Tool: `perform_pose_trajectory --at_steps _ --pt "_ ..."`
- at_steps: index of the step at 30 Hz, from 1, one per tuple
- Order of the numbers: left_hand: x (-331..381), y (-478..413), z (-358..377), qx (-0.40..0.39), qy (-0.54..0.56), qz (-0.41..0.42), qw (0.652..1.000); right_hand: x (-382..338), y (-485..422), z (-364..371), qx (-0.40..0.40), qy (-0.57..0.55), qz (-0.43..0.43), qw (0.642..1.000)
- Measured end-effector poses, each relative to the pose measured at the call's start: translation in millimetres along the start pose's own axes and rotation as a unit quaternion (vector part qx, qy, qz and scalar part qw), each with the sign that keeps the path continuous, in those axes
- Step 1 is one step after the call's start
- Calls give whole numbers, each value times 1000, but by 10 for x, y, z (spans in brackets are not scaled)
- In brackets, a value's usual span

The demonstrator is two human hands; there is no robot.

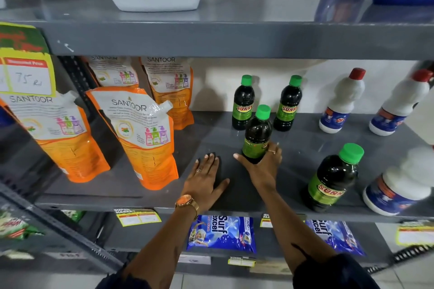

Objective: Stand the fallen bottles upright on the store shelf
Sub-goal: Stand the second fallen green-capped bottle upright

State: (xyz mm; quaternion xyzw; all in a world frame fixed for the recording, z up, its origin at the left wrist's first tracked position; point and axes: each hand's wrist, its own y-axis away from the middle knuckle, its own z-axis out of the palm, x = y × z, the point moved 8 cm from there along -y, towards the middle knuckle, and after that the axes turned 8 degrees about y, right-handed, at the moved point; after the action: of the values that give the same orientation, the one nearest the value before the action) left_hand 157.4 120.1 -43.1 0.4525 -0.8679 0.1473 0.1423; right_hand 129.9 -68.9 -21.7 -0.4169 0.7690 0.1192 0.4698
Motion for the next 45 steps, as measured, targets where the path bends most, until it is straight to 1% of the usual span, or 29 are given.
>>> perform_pose_trajectory --at_steps 2,4,7,10,12,15,17,20,25,31,37,41,45 --pt "7 6 -8 1 4 0 1000 -13 24 -3 -6 -36 -21 999" --pt "7 8 -12 7 7 1 1000 10 48 -21 -14 -112 -42 993" --pt "7 5 -14 11 6 0 1000 23 72 -80 -3 -137 -42 990" --pt "-2 4 1 3 3 -4 1000 36 53 -61 0 -93 -22 995" --pt "-6 3 4 1 5 -8 1000 34 45 -46 0 -50 -22 998" --pt "-4 0 0 -1 6 -11 1000 1 66 -43 -4 -17 -24 1000" --pt "1 0 -6 -1 6 -12 1000 2 79 -38 -9 -28 -21 999" --pt "7 4 -22 4 4 -11 1000 20 81 -29 -20 -90 -30 995" --pt "8 5 -17 4 10 -15 1000 58 62 -25 -31 -125 -22 991" --pt "-10 3 -7 -6 9 -17 1000 39 49 9 -57 -107 -21 992" --pt "4 7 -18 -5 11 -12 1000 91 45 -31 -99 -91 -15 991" --pt "-8 7 -10 1 14 -9 1000 107 256 -144 -124 -47 -14 991" --pt "-6 -1 3 0 15 -4 1000 170 644 -321 -126 -5 -30 992"
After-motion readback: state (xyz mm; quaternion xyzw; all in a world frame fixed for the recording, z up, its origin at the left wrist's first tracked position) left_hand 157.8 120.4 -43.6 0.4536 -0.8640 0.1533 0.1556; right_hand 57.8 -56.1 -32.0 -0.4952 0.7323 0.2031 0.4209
